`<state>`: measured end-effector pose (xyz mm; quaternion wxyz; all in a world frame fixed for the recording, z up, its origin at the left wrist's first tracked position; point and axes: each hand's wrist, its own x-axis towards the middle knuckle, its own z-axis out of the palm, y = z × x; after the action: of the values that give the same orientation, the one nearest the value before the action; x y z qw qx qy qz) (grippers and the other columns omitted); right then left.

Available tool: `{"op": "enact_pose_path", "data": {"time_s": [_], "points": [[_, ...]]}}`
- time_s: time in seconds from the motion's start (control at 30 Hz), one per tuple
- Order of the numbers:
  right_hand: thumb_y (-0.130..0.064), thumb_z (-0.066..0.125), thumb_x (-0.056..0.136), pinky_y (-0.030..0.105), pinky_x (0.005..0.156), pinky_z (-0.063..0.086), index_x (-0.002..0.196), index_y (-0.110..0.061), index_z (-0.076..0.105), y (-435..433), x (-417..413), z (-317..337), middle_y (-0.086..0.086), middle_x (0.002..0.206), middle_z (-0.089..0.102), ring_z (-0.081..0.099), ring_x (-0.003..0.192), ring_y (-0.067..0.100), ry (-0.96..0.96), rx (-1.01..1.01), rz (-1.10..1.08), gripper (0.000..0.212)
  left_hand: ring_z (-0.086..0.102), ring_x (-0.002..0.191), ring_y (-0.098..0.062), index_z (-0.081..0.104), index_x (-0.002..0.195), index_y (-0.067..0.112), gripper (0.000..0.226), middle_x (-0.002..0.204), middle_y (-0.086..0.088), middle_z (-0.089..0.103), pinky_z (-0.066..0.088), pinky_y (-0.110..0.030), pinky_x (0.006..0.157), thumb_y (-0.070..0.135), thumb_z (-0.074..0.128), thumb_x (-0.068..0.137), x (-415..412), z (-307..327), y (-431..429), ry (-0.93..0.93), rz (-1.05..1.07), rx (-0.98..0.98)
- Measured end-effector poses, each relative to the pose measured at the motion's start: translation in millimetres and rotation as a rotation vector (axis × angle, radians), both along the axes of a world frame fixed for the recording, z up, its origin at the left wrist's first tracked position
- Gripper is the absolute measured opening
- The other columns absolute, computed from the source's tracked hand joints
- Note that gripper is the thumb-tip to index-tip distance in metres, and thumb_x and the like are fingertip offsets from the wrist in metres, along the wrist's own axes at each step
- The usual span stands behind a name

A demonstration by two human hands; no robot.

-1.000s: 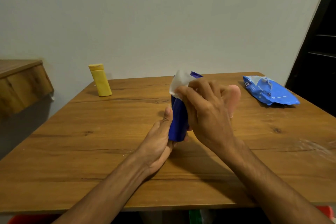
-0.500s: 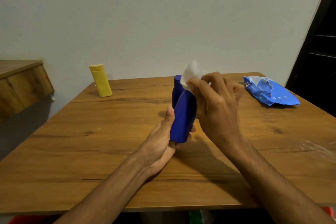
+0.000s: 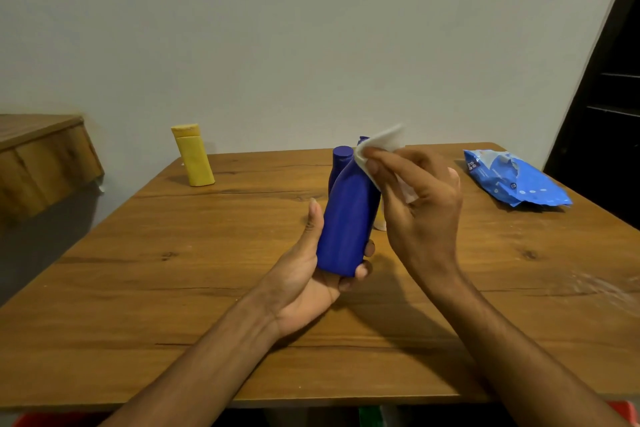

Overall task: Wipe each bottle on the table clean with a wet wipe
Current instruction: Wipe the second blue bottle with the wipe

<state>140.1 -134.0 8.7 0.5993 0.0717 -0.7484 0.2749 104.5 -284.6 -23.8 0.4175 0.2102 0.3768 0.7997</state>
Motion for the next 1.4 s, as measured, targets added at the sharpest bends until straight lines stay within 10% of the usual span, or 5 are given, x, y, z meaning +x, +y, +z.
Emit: {"op": "enact_pose_path", "data": {"time_s": [0.7,0.87,1.17,1.4], "points": [[-0.011,0.063,0.090,0.017,0.079,0.042,0.108,-0.018,0.069,7,-1,2,0.001,0.098,0.060,0.056,0.092,0.019,-0.061,-0.059,0.121,0.020,0.060,0.085,-0.022,0.053,0.135,0.010,0.073,0.109,-0.017,0.060,0.050,-0.032,0.073,0.061,0.055,0.084,-2,-3,0,0.034,0.043,-0.040],[-0.020,0.059,0.090,0.050,0.076,0.046,0.103,-0.020,0.071,0,-4,-9,-0.005,0.102,0.057,0.053,0.097,0.020,-0.145,0.074,0.215,0.018,0.058,0.079,-0.020,0.059,0.130,0.012,0.067,0.105,-0.014,0.060,0.049,-0.029,0.068,0.065,0.044,0.090,-4,-2,-1,-0.005,0.051,0.015],[-0.008,0.067,0.086,0.002,0.080,0.036,0.101,-0.006,0.071,2,1,2,0.001,0.098,0.070,0.062,0.091,0.002,-0.068,-0.139,0.163,0.016,0.056,0.078,-0.020,0.052,0.135,0.011,0.073,0.098,-0.013,0.060,0.047,-0.030,0.075,0.067,0.043,0.090,-4,-2,-3,-0.028,-0.043,0.031],[-0.016,0.068,0.086,0.018,0.080,0.051,0.103,-0.013,0.070,6,-2,2,-0.004,0.099,0.071,0.065,0.097,0.012,-0.113,-0.230,0.257,0.017,0.057,0.076,-0.018,0.052,0.134,0.011,0.075,0.097,-0.011,0.060,0.042,-0.030,0.075,0.070,0.040,0.089,-3,-2,-1,-0.025,-0.032,0.027]]}}
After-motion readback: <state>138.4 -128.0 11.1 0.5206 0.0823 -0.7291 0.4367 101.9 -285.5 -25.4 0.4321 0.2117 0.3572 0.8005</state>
